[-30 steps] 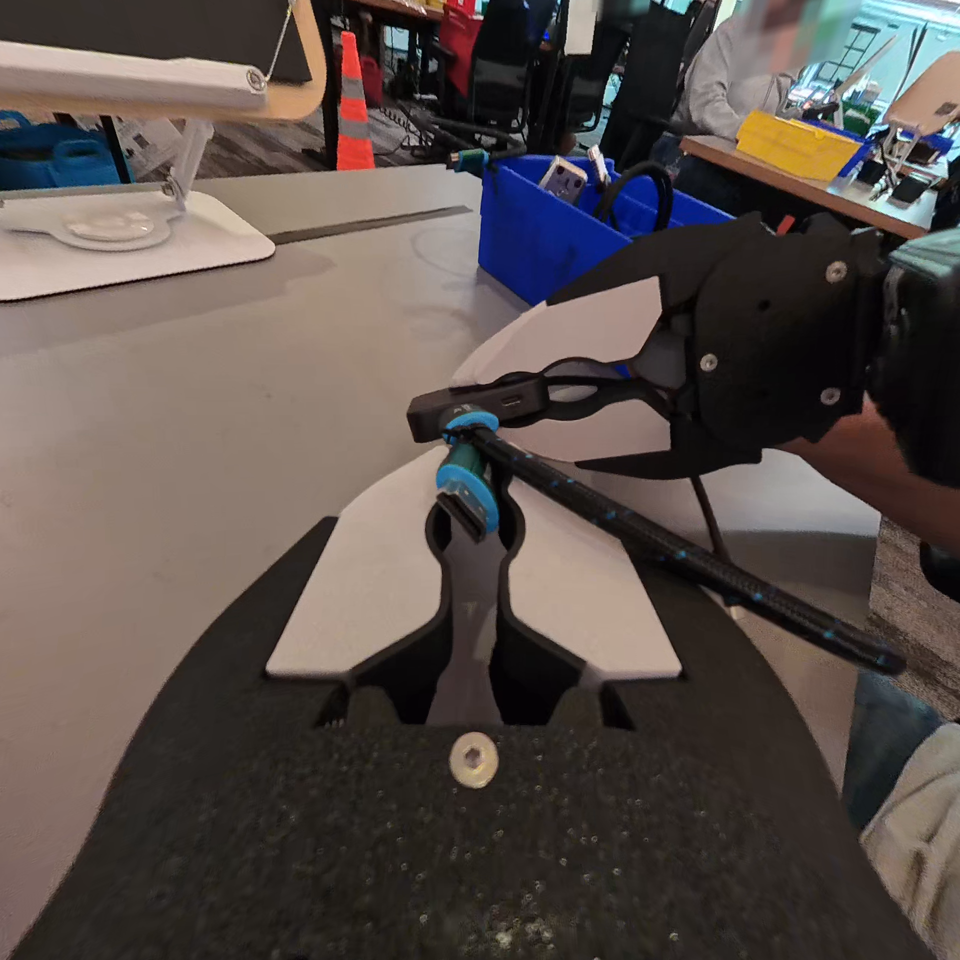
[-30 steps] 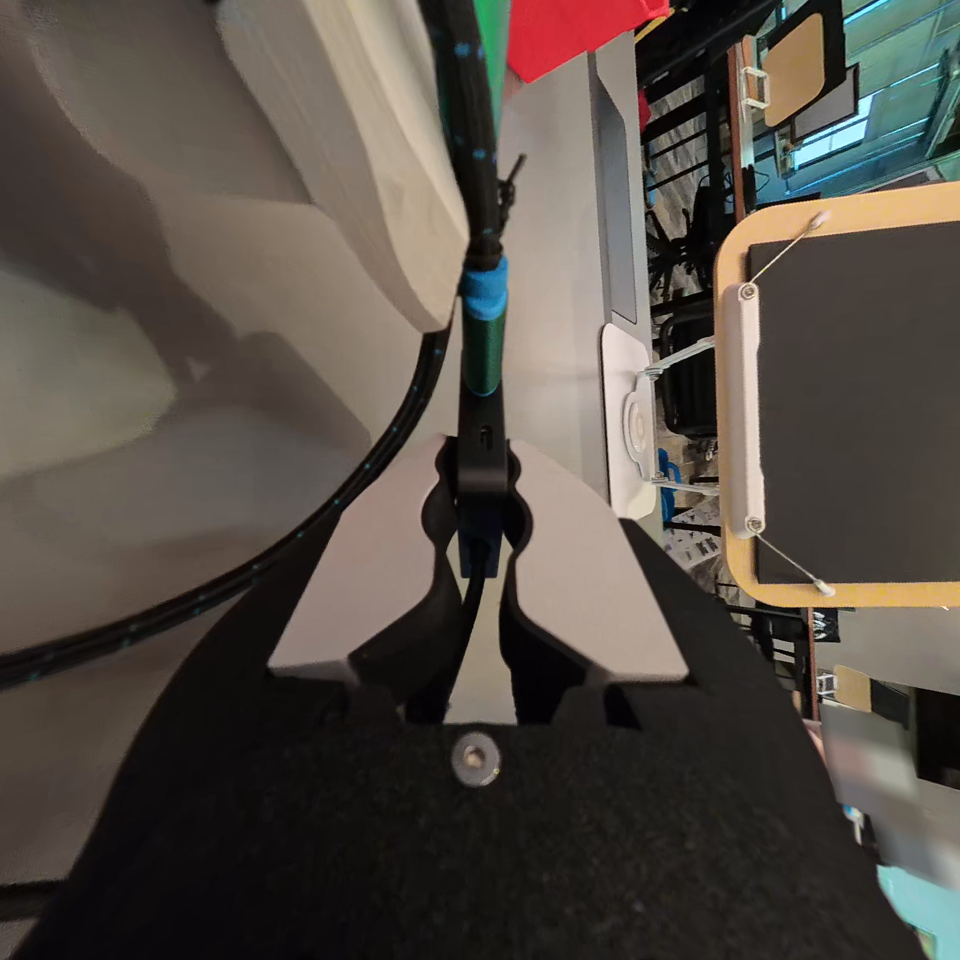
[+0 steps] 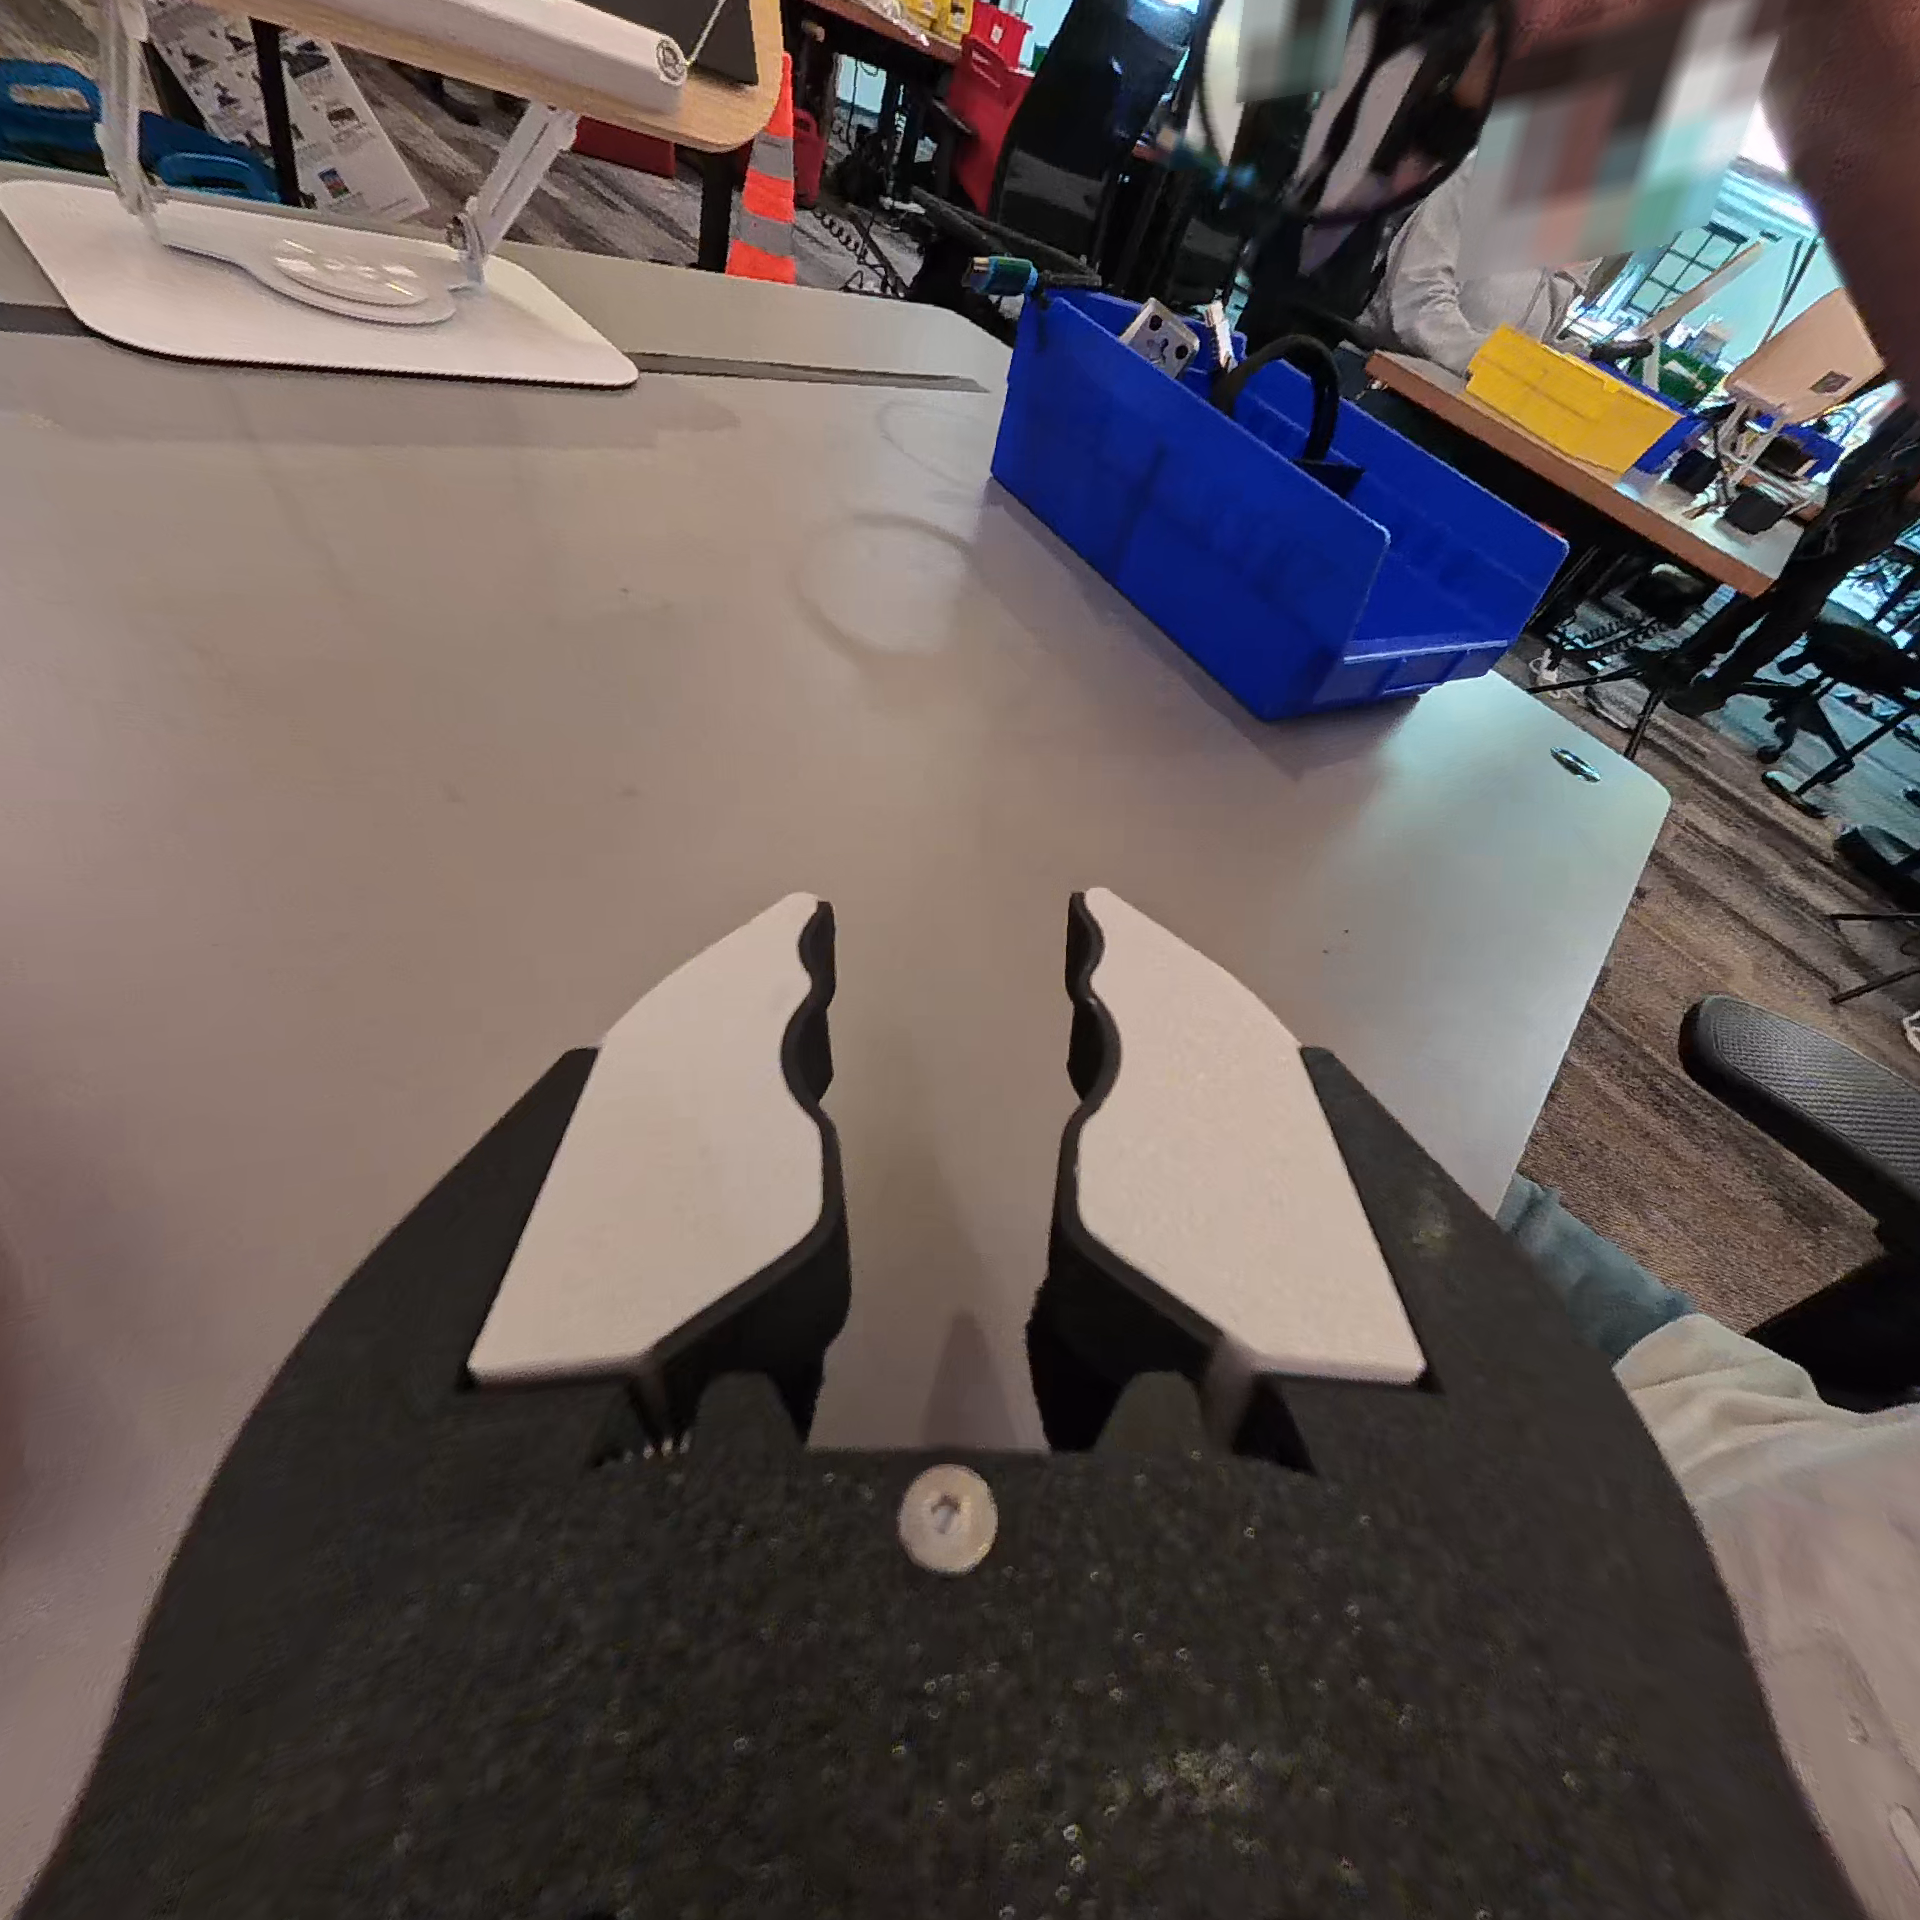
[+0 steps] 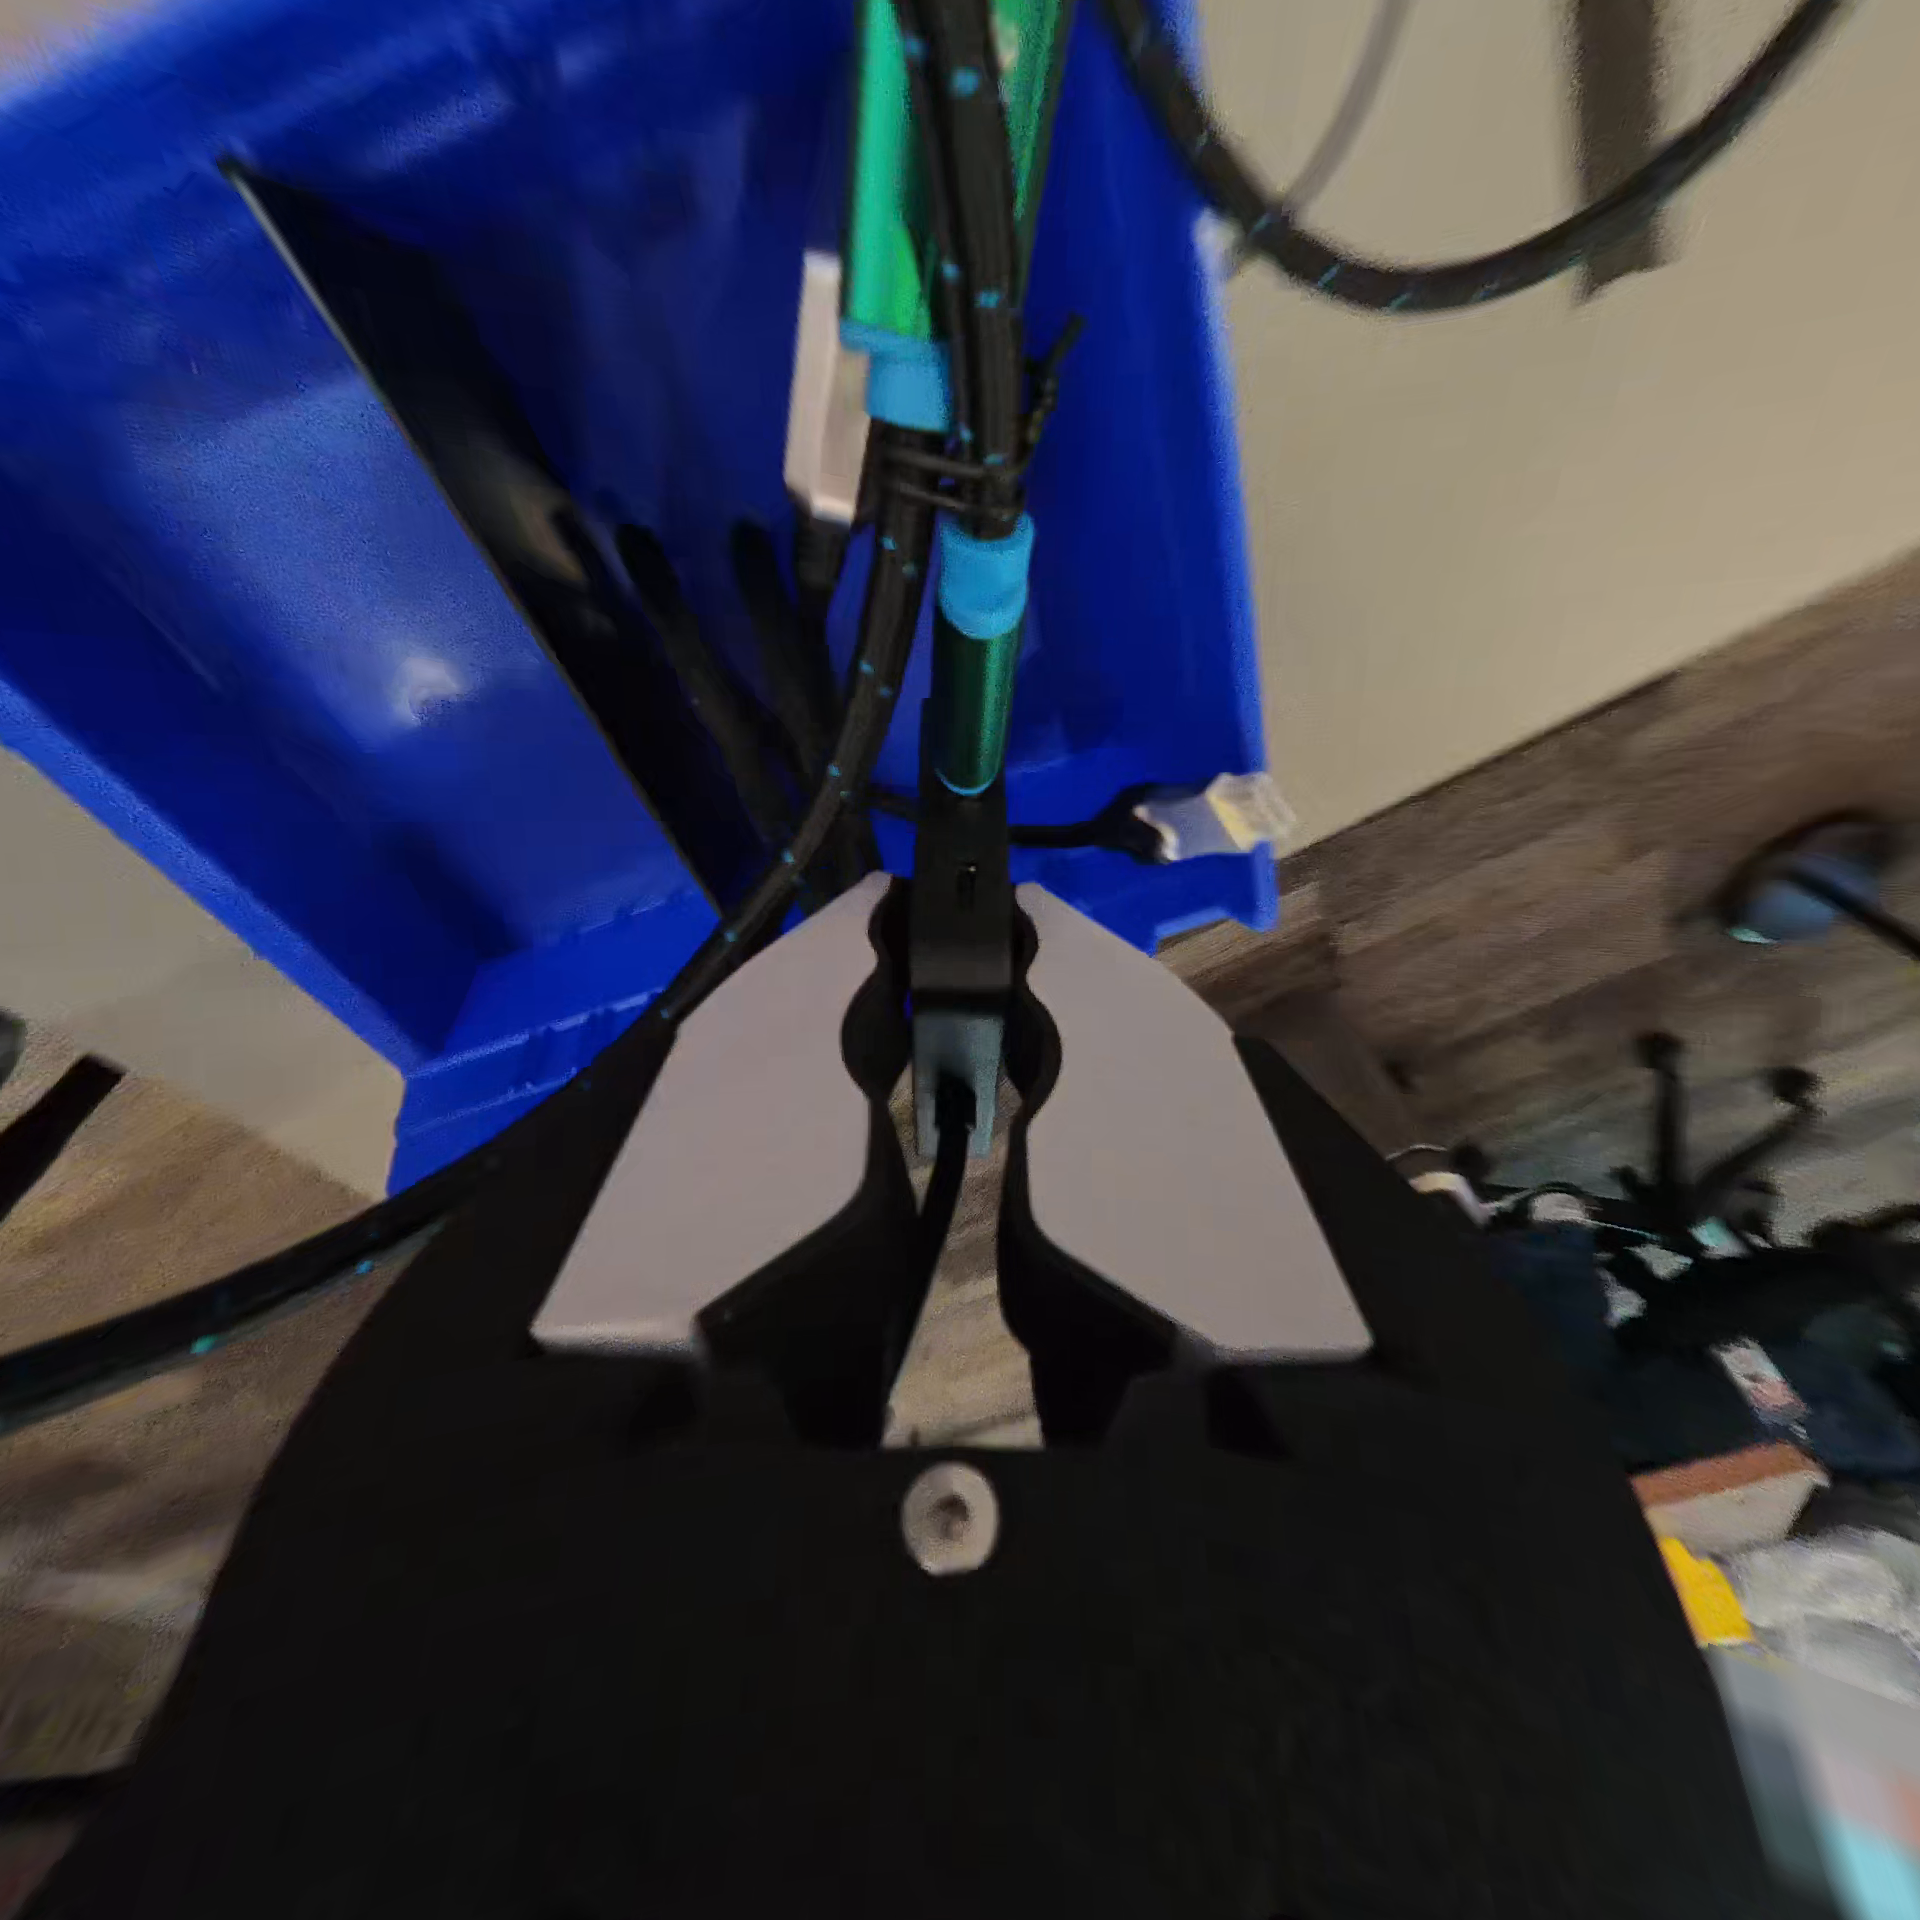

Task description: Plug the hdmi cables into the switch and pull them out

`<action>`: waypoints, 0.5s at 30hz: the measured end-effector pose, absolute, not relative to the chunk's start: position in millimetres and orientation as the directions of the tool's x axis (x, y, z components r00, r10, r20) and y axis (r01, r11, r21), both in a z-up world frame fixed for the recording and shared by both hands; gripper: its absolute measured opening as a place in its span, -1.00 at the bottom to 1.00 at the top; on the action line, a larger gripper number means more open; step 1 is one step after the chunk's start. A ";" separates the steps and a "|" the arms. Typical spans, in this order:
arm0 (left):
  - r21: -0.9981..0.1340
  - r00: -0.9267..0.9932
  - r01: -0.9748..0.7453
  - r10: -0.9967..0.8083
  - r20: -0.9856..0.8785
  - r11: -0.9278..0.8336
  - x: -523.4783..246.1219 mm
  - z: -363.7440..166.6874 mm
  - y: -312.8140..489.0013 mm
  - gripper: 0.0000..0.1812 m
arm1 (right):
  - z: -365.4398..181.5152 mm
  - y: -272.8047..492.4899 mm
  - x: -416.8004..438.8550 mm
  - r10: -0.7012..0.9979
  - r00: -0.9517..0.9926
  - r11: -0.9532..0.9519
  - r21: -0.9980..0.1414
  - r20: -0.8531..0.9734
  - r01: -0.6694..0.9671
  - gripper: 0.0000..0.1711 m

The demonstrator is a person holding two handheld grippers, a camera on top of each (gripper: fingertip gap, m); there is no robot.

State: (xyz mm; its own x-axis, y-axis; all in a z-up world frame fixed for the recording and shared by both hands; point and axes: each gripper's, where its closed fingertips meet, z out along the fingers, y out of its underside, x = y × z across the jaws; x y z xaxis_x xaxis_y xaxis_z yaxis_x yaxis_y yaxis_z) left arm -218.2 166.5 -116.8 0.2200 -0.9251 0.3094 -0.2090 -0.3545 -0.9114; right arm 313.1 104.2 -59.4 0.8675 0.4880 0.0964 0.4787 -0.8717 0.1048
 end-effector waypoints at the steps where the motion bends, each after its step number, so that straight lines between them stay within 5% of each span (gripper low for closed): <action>1: -0.913 0.218 -0.211 -0.927 0.304 -0.349 -217.9 -116.3 166.1 -0.54 | -74.5 102.9 321.1 0.497 0.866 -0.862 0.153 0.061 0.484 -0.83; 11: -0.915 0.221 -0.260 -0.942 0.254 -0.308 -216.1 -122.5 164.6 -0.55 | -172.3 91.4 305.8 0.336 0.904 -0.866 0.290 -0.264 0.407 -0.82; 15: -0.936 0.263 -0.226 -0.942 0.210 -0.271 -221.2 -114.3 172.3 -0.46 | -150.4 99.4 312.2 0.314 0.923 -0.910 0.206 -0.224 0.360 -0.54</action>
